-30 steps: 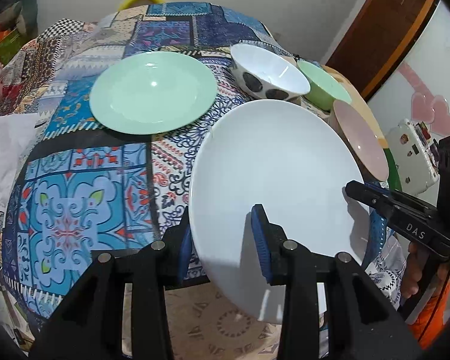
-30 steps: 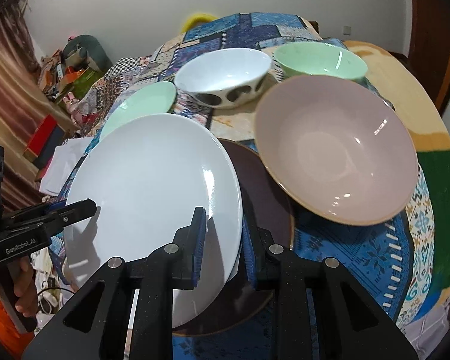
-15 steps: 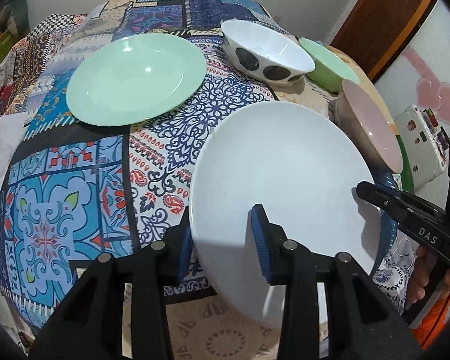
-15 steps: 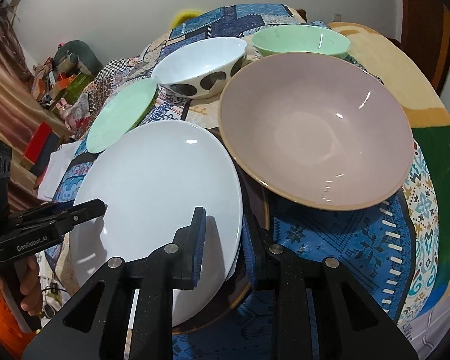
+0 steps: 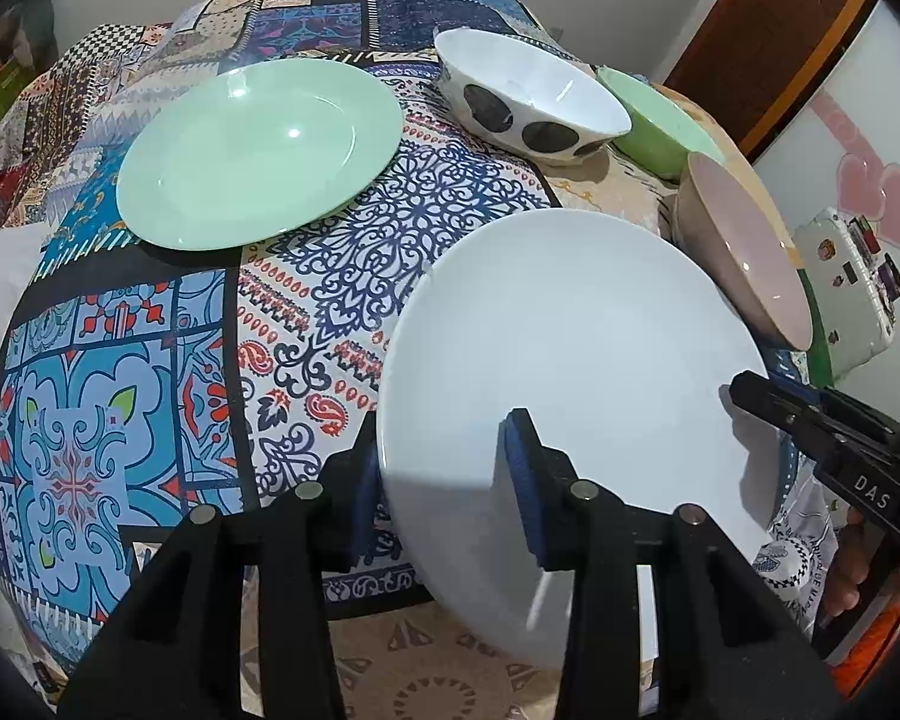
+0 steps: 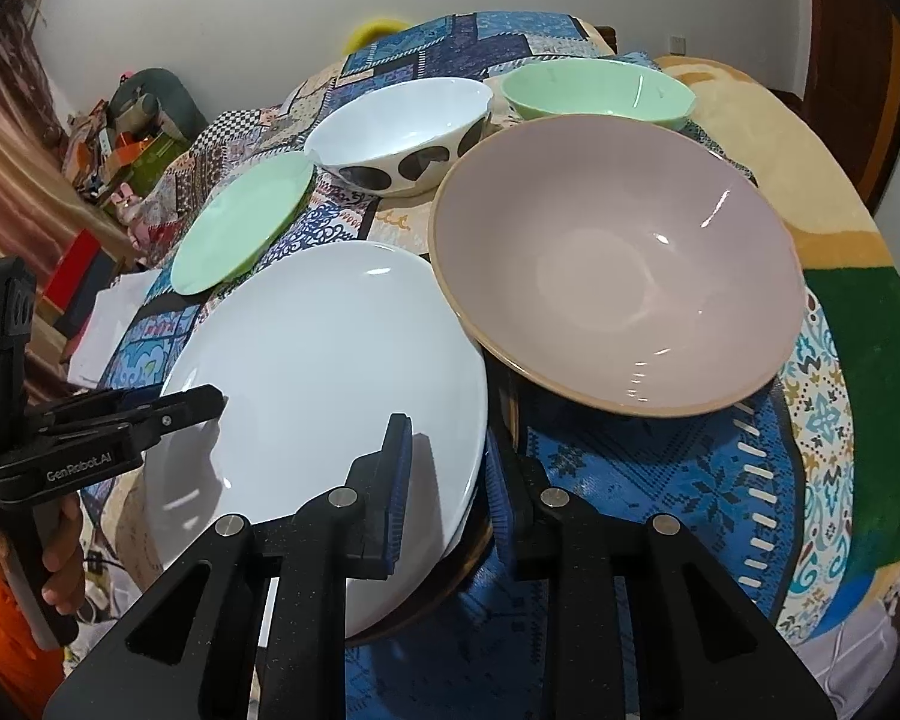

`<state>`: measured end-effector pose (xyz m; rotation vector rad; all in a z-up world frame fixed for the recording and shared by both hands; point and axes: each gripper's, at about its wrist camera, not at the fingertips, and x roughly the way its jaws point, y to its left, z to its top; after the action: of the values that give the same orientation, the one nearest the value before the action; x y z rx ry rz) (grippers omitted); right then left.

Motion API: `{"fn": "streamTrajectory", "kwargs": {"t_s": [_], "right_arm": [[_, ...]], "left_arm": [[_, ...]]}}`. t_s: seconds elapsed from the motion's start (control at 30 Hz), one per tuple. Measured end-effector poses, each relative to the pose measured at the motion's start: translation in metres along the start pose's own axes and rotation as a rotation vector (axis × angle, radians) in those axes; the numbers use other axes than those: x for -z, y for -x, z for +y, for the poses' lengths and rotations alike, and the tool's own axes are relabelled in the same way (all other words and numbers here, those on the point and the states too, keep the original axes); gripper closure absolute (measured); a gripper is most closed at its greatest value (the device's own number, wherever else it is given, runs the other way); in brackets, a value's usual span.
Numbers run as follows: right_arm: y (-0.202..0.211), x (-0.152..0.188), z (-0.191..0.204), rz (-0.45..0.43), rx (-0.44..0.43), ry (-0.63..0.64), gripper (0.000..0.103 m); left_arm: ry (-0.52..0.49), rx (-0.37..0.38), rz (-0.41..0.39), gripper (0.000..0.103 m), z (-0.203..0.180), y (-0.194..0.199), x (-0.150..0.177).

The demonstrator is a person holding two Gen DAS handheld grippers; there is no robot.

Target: Organize plates and bowls

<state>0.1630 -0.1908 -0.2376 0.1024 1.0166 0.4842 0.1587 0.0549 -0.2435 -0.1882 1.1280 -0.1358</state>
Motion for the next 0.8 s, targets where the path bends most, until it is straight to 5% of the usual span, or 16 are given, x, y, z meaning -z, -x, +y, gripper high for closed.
{"fn": "streamTrajectory", "kwargs": {"t_s": [0.27, 0.6, 0.8], "right_arm": [[0.008, -0.002, -0.001, -0.019, 0.016, 0.011, 0.080], [0.021, -0.014, 0.024, -0.060, 0.001, 0.074, 0.076], [0.018, -0.038, 0.052, -0.103, -0.040, 0.112, 0.054]], "left_arm": [[-0.006, 0.010, -0.010, 0.060, -0.004, 0.003, 0.002], [-0.044, -0.042, -0.129, 0.046, -0.004, 0.043, 0.001], [-0.008, -0.082, -0.206, 0.027, 0.019, 0.072, -0.010]]}}
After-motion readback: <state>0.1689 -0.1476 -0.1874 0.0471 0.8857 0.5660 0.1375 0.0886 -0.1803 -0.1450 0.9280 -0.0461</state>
